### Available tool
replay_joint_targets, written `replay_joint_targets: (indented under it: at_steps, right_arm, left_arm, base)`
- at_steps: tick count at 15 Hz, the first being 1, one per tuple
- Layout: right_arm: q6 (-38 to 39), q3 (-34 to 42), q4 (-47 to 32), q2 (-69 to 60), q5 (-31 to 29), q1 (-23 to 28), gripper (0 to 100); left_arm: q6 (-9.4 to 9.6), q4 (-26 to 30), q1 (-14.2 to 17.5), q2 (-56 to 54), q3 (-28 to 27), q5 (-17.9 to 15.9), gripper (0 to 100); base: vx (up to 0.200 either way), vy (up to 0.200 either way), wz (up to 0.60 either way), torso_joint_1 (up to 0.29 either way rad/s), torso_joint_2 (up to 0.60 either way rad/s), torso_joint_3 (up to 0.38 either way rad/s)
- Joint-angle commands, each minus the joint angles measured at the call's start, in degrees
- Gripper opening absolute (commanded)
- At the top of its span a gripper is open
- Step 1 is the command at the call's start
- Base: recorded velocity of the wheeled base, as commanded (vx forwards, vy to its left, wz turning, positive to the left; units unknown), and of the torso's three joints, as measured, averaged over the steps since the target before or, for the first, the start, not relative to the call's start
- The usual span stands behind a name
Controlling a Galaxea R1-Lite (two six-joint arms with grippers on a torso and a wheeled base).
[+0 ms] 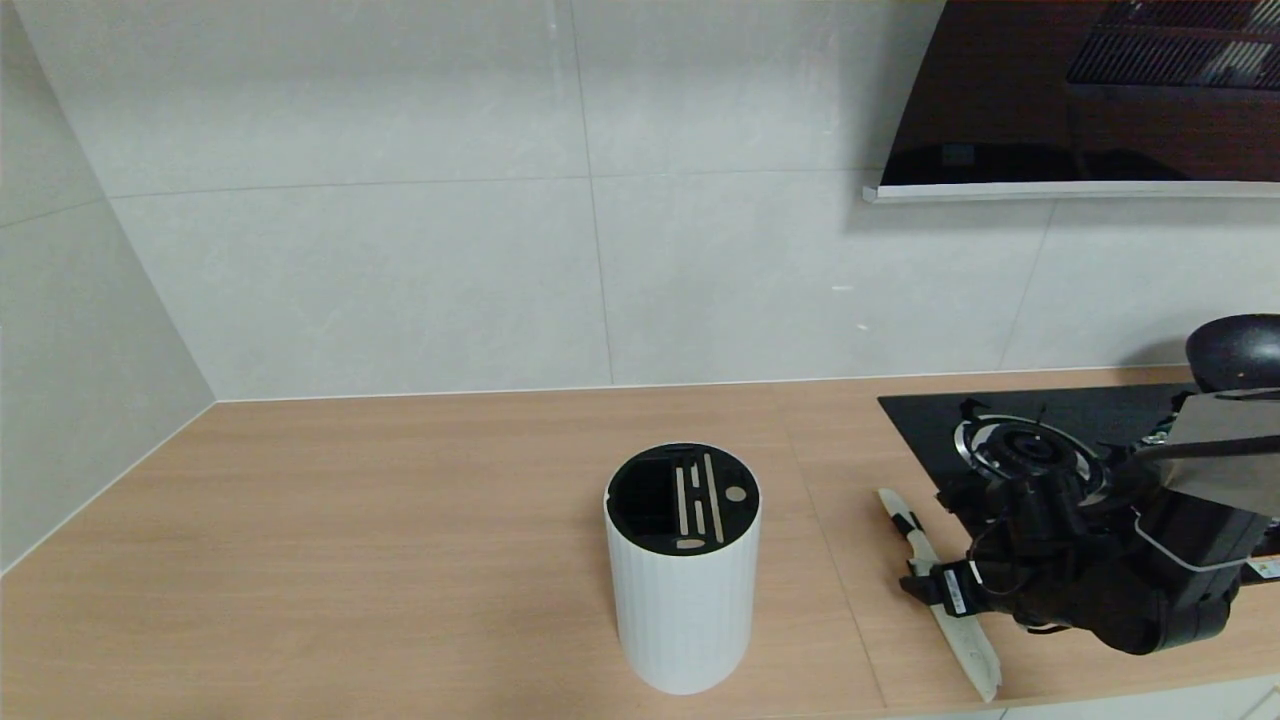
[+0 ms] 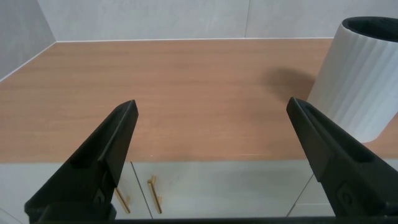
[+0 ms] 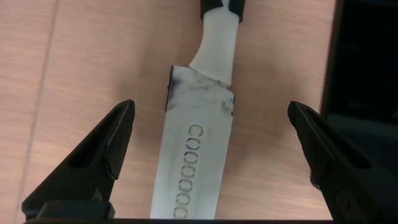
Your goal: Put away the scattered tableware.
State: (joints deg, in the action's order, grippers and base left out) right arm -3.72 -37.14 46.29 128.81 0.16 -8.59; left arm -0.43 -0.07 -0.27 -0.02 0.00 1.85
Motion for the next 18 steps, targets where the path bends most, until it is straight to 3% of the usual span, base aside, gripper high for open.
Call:
replay_joint_targets:
  at_steps: [1,9,10,18]
  right_arm:
    - [0.11,-0.30,0.38,0.83,-0.16,-0.19,100]
    - [1.61,-1.26,0.56,1.98,-2.80,-1.25,100]
    - [1.70,-1.18,0.65,2.06,-2.80,-1.25,0]
    - [1.52,-0.74,0.47,1.71,-2.71,-1.34,0]
  left_arm:
    - [-0.01,-0.01,0.00,0.02,0.00,-0.01,100]
    - [-0.01,-0.01,-0.08,0.02,0.00,0.08,100]
    - [-0.01,-0.01,0.00,0.02,0.00,0.08,100]
    - [-0.01,-0.01,0.00,0.02,0.00,0.08,100]
  base:
    - [0.000,0.000,0.00,0.000,0.00,0.000]
    - [0.000,0.000,0.00,0.000,0.00,0.000]
    - [0.000,0.000,0.00,0.000,0.00,0.000]
    - [0.000,0.000,0.00,0.000,0.00,0.000]
